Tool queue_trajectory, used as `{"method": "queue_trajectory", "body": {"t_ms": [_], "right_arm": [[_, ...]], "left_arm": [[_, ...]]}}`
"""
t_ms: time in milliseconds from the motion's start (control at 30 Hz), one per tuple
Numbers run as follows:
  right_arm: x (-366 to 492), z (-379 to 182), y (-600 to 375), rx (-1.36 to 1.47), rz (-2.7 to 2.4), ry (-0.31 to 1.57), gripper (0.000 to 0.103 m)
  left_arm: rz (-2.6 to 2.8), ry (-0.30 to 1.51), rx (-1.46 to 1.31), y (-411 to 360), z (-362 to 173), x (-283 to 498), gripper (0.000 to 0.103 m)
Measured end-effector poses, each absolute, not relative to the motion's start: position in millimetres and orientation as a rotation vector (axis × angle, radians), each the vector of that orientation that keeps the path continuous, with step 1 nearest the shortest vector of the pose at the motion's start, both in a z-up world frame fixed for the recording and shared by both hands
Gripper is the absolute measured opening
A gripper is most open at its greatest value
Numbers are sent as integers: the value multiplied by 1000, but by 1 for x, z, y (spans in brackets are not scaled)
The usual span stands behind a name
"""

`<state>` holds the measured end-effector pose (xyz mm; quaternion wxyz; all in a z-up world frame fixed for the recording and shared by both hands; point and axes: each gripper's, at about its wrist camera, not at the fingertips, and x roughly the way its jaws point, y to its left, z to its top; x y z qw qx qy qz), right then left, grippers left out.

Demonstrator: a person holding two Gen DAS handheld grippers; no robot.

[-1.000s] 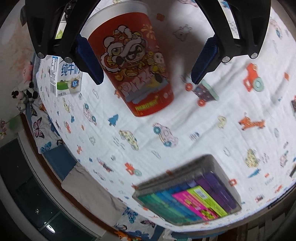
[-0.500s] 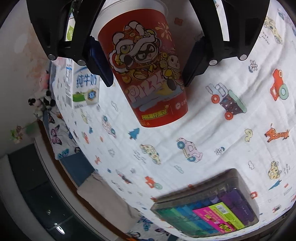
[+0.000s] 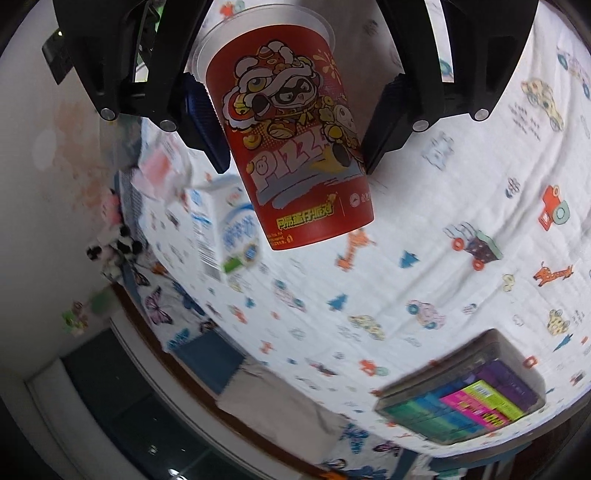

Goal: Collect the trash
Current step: 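Grasp the white paper cup with the right gripper while the left grasps the red snack cup, then drop the paper cup into the basket with the right gripper while the left drops the red cup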

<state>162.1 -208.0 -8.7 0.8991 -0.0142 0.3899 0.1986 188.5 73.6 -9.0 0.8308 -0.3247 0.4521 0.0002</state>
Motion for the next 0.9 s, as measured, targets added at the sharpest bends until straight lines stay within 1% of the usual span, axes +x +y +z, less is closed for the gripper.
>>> {"method": "queue_trajectory", "body": {"t_ms": [133,333,667,900], "right_arm": [[148,-2,-225,-10,382,794,72],[124,5,-265,17,291,781,72],[88,10,-367,94,48,764,72],[71,2,-432,161,-98,767,72]], "left_arm": [[-67,943,-655,51,6,184,69],[-185,958,-576,-2,19,188,68],[-411,1004,-426,-125,30,199,68],[-518,1006,-353,-193,42,201,68]]}}
